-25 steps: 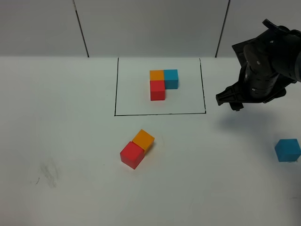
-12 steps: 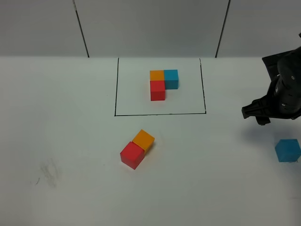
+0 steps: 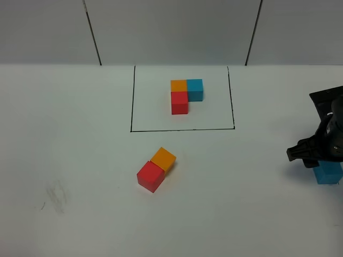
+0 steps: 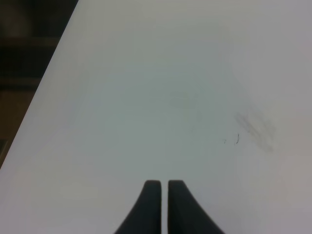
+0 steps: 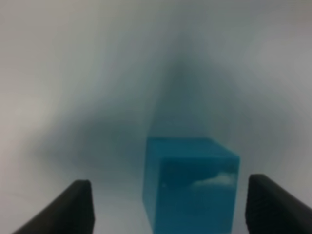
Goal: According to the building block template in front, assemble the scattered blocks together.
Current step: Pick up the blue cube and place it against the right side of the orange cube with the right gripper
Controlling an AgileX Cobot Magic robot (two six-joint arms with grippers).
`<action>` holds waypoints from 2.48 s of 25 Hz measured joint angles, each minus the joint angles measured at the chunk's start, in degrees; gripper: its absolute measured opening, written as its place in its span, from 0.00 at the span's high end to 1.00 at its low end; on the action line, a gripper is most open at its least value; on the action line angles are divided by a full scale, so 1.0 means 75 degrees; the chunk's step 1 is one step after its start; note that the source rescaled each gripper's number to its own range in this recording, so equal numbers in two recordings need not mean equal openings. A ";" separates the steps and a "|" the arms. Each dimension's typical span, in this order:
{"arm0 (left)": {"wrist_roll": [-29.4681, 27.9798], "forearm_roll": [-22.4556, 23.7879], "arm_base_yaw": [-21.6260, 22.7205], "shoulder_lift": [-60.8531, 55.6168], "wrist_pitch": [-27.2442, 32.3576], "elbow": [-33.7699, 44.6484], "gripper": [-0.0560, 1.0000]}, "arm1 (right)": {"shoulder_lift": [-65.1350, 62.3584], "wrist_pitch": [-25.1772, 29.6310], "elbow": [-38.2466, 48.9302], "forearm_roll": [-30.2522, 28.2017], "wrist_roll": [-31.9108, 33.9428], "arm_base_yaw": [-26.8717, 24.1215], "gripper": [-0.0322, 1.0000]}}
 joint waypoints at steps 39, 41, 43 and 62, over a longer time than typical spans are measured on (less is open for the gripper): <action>0.0000 0.0000 0.0000 0.0000 -0.0006 0.0000 0.94 | 0.0836 -0.1446 0.0754 -0.0108 -0.0407 -0.0630 0.48; 0.0000 0.0000 0.0000 0.0000 -0.0006 0.0000 0.94 | 0.0839 -0.1461 0.0754 -0.0154 -0.0407 -0.0630 0.47; 0.0000 0.0000 0.0000 0.0000 -0.0006 0.0000 0.94 | 0.0839 -0.1468 0.0754 -0.0201 -0.0459 -0.0630 0.47; 0.0000 0.0000 0.0000 0.0000 -0.0009 0.0000 0.94 | 0.0458 -0.1976 0.0763 0.0561 -0.2378 0.0190 0.47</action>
